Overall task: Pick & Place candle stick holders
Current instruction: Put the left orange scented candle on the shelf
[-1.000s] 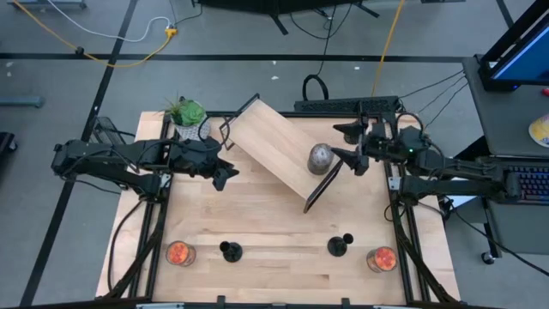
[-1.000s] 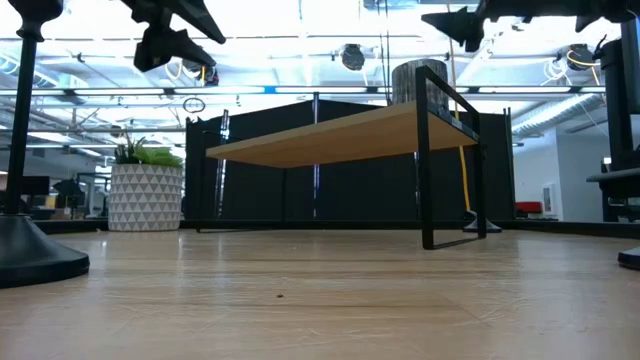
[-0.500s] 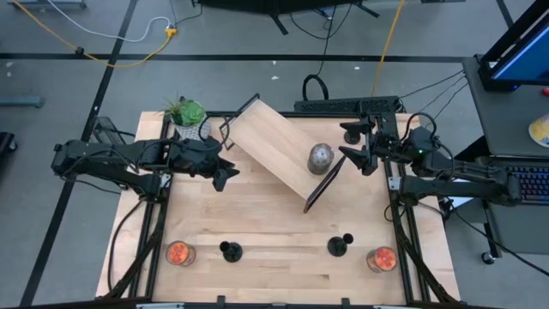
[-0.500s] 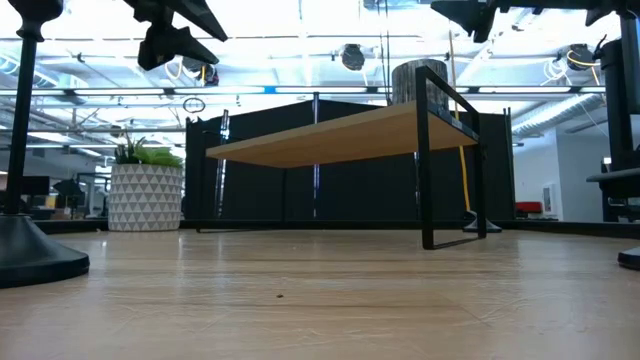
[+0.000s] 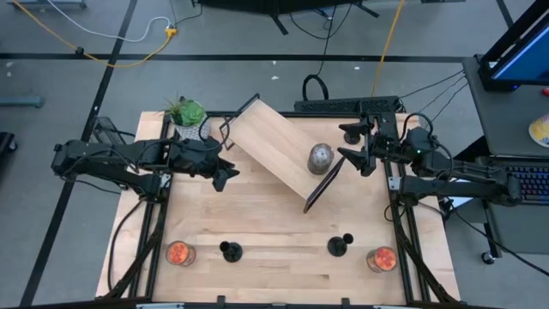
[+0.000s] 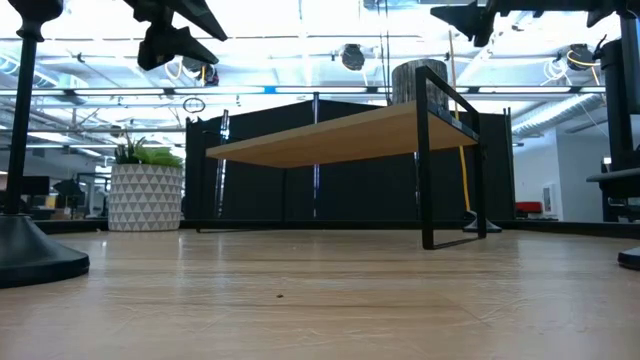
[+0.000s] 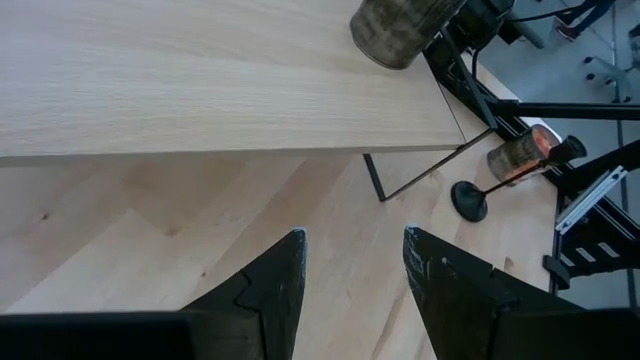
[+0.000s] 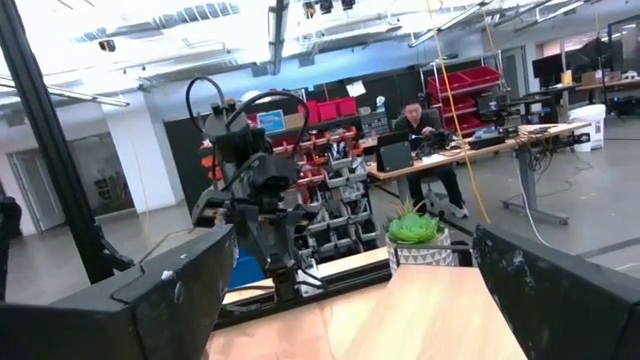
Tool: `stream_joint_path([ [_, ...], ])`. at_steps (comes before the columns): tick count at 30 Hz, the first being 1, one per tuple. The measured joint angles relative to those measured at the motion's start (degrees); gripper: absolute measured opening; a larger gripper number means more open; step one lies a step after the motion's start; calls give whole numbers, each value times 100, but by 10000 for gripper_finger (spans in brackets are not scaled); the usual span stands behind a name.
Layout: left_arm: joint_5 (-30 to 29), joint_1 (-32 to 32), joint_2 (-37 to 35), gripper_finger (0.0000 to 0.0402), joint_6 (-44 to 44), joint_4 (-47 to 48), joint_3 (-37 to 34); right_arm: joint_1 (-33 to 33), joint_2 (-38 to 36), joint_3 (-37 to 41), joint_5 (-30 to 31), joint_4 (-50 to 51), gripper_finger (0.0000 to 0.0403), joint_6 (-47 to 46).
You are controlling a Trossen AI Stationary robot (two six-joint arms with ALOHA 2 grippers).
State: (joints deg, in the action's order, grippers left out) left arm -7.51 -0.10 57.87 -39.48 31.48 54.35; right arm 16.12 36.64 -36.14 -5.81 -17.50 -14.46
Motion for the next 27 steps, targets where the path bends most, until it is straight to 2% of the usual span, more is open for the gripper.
stream_joint_path([
  [8, 6, 0, 0, 177, 3, 2, 0, 2, -255, 0, 902, 370, 399, -4],
  [17, 20, 0, 0, 177, 81, 7, 0, -110, -808, 0, 1025, 1542, 391, -127],
  [24, 20, -2, 0, 177, 81, 6, 0, -201, -1244, 0, 1072, 1972, 391, -106],
  [27, 18, -2, 0, 177, 79, 7, 0, -203, -1468, 0, 1414, 2389, 390, -161],
])
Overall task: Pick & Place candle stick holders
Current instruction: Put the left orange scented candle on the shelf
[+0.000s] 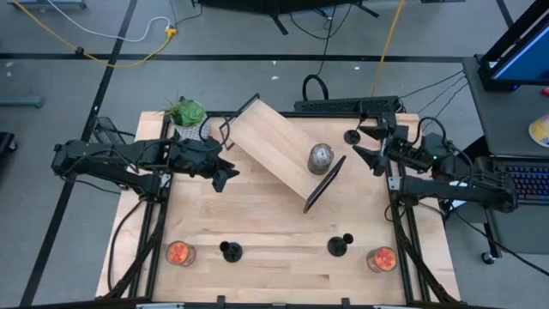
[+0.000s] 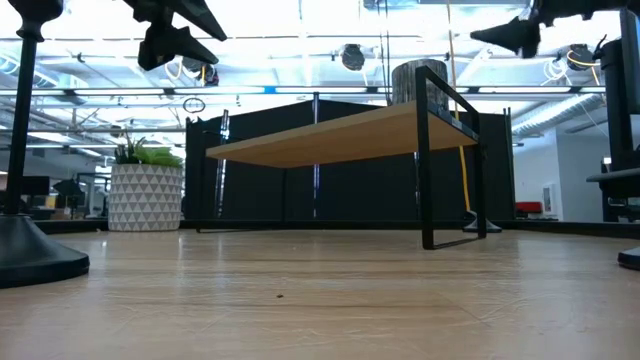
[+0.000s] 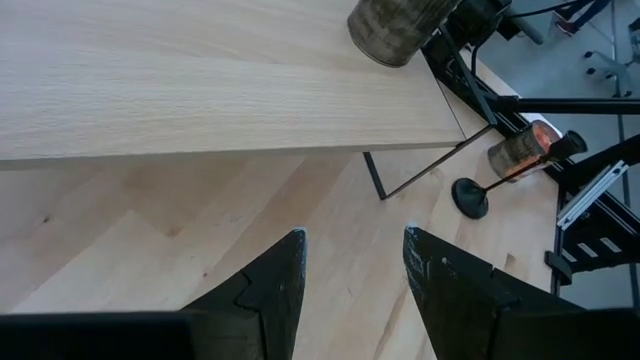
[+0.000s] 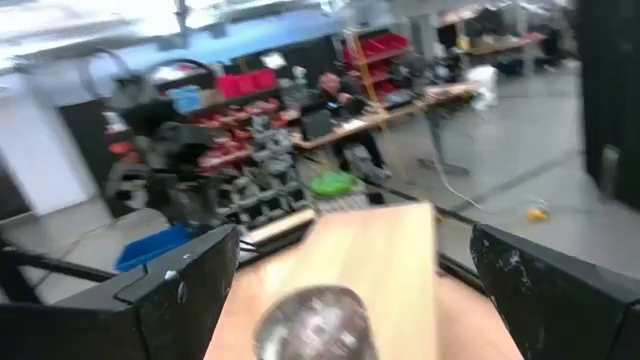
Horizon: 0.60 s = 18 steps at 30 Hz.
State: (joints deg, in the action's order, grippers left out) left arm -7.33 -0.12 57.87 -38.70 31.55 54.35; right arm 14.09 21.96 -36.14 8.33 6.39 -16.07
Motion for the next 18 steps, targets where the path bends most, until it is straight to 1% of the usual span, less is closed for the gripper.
stream_joint_path([
  [3, -1, 0, 0, 177, 0, 0, 0, 0, -177, 0, 247, 442, 390, -231],
  [6, -1, 0, 0, 177, -2, 0, 0, 0, -309, 0, 218, 668, 391, -369],
  [13, -1, 0, 0, 177, -2, 0, 0, 0, -348, 0, 213, 817, 391, -267],
  [18, -1, -2, 0, 177, -33, 0, 0, 0, -346, 0, 212, 1259, 391, -333],
])
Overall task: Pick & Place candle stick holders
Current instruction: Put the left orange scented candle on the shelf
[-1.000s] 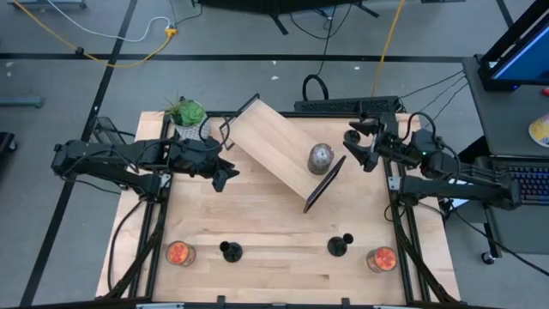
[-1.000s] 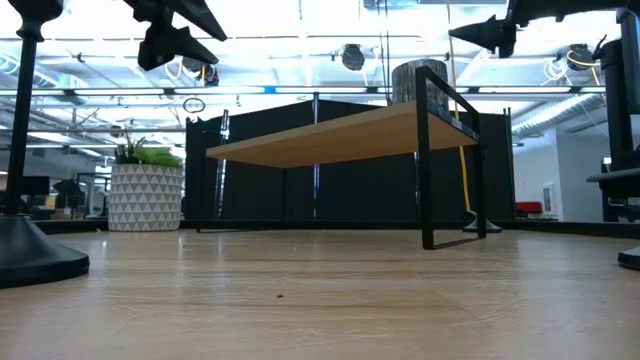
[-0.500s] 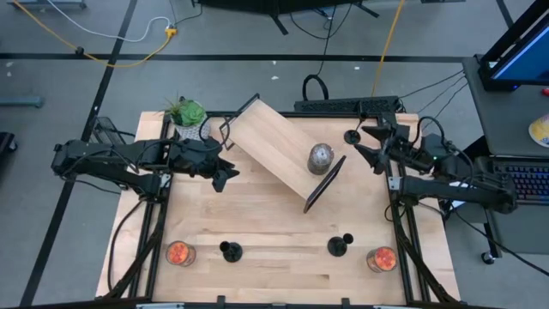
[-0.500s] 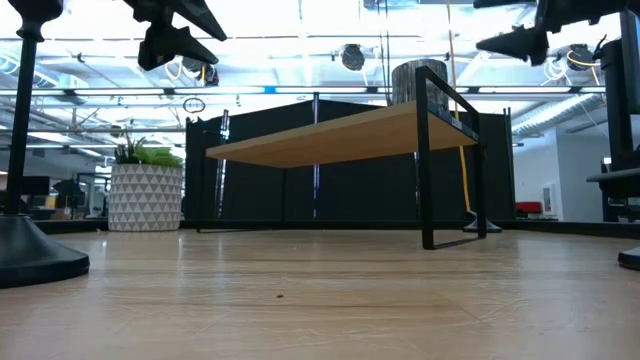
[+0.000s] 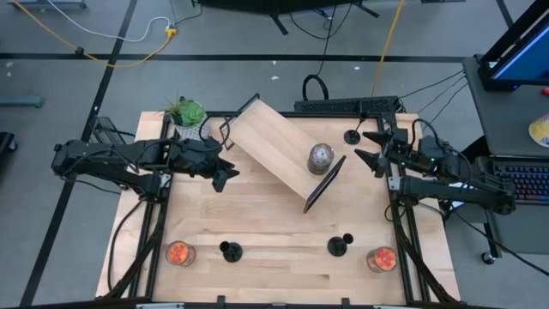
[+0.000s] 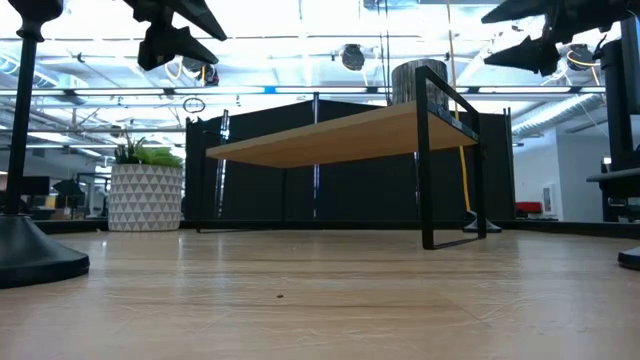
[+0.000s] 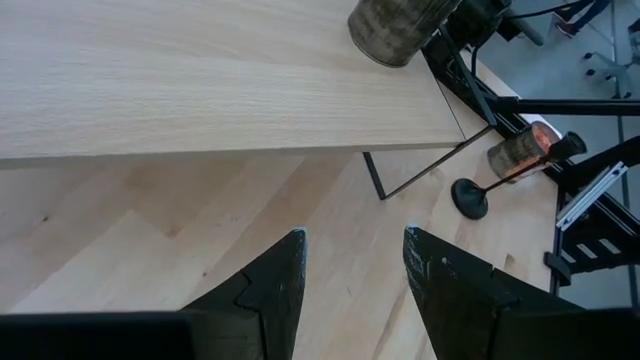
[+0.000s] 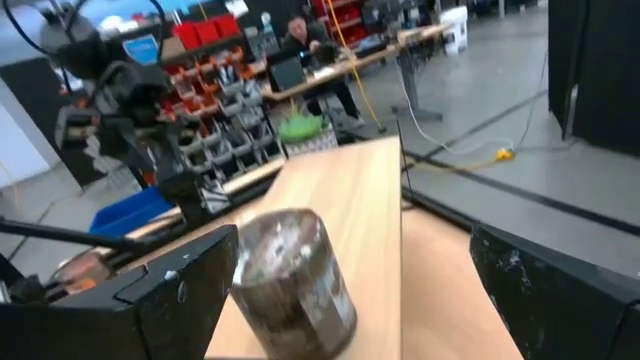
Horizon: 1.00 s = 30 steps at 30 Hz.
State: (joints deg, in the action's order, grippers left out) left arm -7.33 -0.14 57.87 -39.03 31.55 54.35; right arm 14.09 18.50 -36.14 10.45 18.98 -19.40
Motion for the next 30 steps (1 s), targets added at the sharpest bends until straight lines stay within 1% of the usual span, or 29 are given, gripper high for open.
stream_joint_path([
  [6, 0, 0, 0, 177, -4, 0, 0, 0, -108, 0, -17, 169, 391, -79],
  [10, -2, 0, 0, 177, 11, -2, 0, 0, -295, 5, -24, 468, 390, -105],
  [14, -2, 0, 0, 177, -21, -2, 0, 2, -600, 306, -343, 181, 387, -162],
  [17, -2, 0, 0, 177, -74, -2, 0, 2, -923, 753, -580, -165, 369, -342],
  [21, -2, 0, 0, 177, -76, -4, 0, 2, -1388, 1303, -609, -460, 335, -535],
  [25, 33, 0, 0, 177, -73, -4, 0, 2, -1816, 1682, -614, -510, 308, -617],
  [30, 188, 0, 0, 177, -81, -2, 0, 2, -1821, 2073, -624, -575, 279, -704],
])
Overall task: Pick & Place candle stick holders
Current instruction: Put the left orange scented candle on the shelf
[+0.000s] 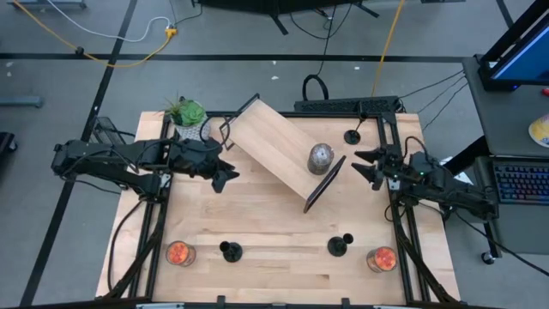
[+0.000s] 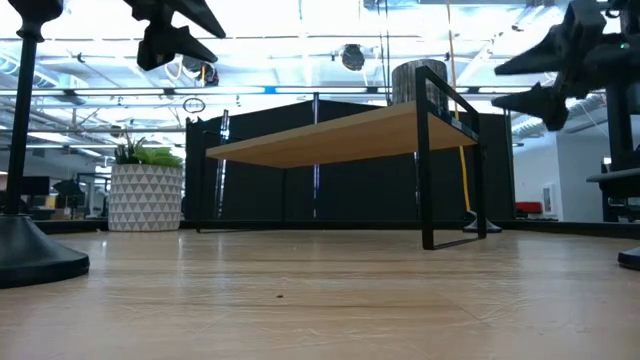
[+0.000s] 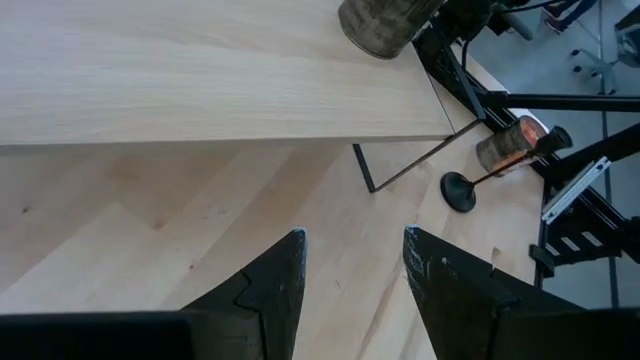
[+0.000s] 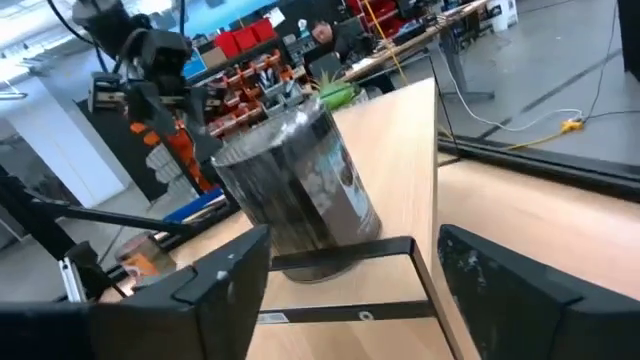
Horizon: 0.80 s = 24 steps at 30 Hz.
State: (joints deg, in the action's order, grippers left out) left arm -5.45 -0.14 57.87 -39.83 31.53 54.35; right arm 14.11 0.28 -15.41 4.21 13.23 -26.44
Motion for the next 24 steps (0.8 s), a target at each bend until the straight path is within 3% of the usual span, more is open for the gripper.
stream_joint_path([
  [8, 103, -2, -2, 177, 9, 13, 0, -2, -18, 670, -299, -1060, 213, -43],
  [17, 558, -4, -71, 177, -162, 366, 0, -2, -18, 1036, -319, -1314, 137, 11],
  [24, 564, -4, -139, 177, -190, 608, 0, -2, -14, 1079, -328, -1261, 95, 128],
])
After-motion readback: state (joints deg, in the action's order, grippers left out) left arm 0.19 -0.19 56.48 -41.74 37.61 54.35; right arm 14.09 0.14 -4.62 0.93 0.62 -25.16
